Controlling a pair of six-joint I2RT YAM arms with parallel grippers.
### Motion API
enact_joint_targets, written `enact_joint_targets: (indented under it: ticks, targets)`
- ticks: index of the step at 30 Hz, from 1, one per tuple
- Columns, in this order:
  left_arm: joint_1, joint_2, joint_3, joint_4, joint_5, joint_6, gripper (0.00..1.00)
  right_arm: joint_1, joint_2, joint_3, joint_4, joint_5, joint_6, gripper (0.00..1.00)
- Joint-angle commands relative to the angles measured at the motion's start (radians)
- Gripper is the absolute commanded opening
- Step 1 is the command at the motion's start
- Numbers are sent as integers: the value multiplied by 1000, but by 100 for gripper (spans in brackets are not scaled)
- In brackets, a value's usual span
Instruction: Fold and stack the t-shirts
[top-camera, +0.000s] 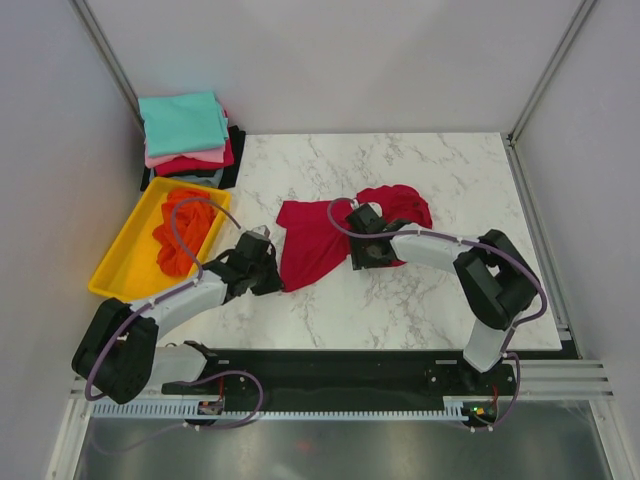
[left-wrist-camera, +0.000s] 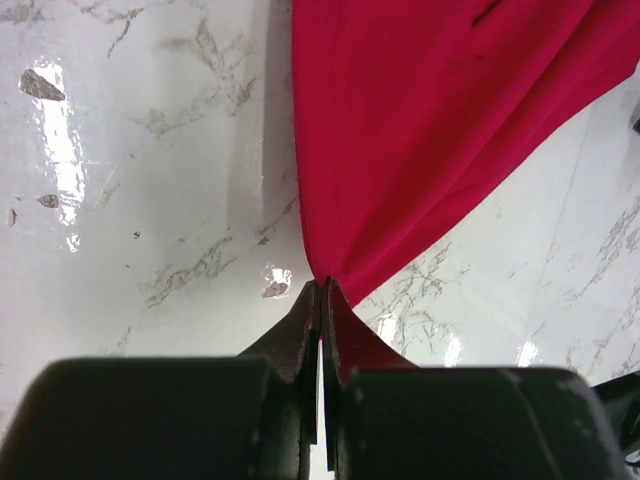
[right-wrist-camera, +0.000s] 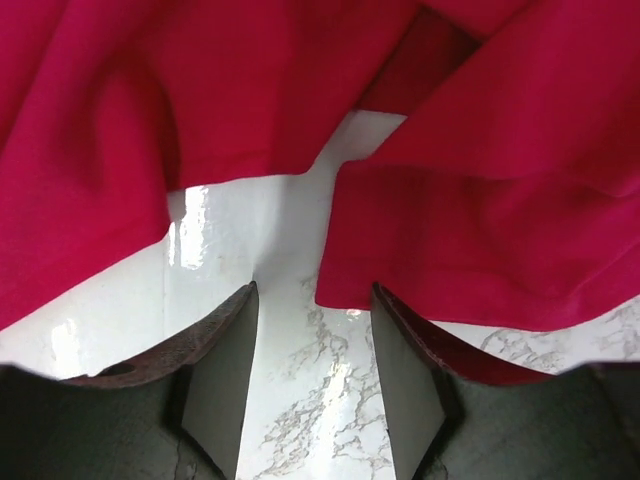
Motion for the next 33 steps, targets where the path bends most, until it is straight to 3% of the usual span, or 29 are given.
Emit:
enact_joint_targets:
  ticks: [1,3,7,9,10,12,17,23,29,33]
  targets:
    - [-2,-18,-16,11,-17,40,2,1,24,38,-16,79,-18,56]
    - [-2,-21,-22,12,-18,41,2,2,46,34,-15,81,-23,55]
    - [-2,-19,-32,20,-23,41,2,2,78,17,1,67,-17,29]
    - [-2,-21,-37,21,-23,41,2,2,90,6,11,67,-15,22]
    - [-2,-22,-39,21,-26,40,2,2,94,-3,16,67,-17,10]
    - [0,-24,-42,21,-29,43,2,2,107,-11,19,77,-18,0]
    - [0,-36,-40,15,-28,53,2,1,109,-25,27,87,-24,0]
    - [0,-210,98,-158,-80,101,2,-16,-218,41,-106,90,-11,0]
    - [1,-289,403,-340,-115,168,2,-61,-506,354,-295,105,-1,0]
    - [1,-265,650,-440,-143,219,2,-91,-569,649,-409,215,-26,0]
